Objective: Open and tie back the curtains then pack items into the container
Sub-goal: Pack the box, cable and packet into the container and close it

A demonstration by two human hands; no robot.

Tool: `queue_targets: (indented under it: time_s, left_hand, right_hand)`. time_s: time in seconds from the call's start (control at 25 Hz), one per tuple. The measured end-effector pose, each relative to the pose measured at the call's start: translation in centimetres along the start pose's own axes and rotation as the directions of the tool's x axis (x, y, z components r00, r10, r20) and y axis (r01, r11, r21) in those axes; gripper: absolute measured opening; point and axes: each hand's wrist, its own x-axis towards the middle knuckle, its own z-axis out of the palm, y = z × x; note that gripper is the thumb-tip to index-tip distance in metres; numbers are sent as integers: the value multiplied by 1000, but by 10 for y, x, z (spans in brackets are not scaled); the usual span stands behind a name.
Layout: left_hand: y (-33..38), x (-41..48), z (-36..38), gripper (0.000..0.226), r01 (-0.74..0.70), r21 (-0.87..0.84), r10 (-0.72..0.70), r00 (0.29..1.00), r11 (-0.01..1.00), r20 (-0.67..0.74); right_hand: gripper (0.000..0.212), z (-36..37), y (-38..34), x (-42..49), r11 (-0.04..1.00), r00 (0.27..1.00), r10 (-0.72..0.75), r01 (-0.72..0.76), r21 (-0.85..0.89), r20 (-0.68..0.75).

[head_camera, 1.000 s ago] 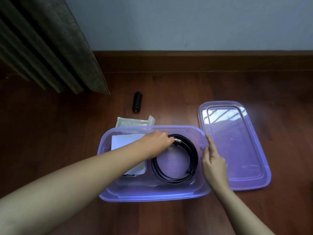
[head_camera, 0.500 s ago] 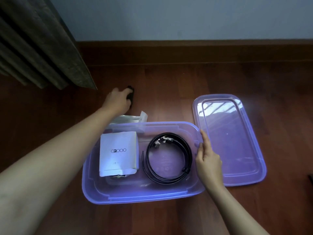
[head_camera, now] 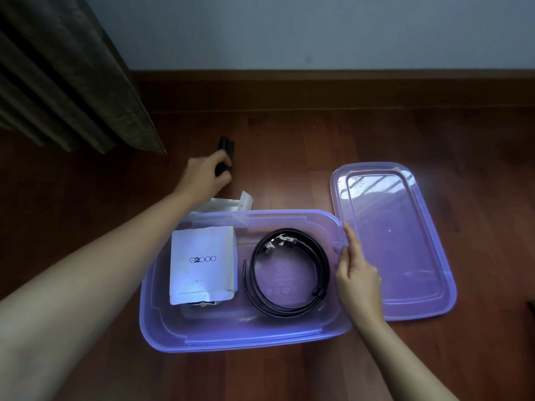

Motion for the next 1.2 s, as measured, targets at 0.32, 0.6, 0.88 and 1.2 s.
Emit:
queue_targets:
  time_s: [0.32, 0.6, 0.88, 1.2]
  left_hand:
    - [70, -93, 14, 25, -683, -248, 725, 620, 687, 302]
    - [74, -107, 49, 23, -740, 168, 418, 535, 652, 734]
    - [83, -91, 22, 29, -576, -89, 563, 736, 813, 376]
    - [45, -16, 9, 40, 255, 381, -349, 915, 889, 201]
  right_hand:
    - [48, 1, 2, 1, 1000, 1000, -13, 13, -21, -3]
    - [48, 2, 4, 1, 999, 1000, -17, 16, -30, -9]
    - [48, 3, 5, 4, 999, 999, -36, 35, -27, -21]
    - [47, 2, 5, 3, 999, 998, -49, 49, -20, -31]
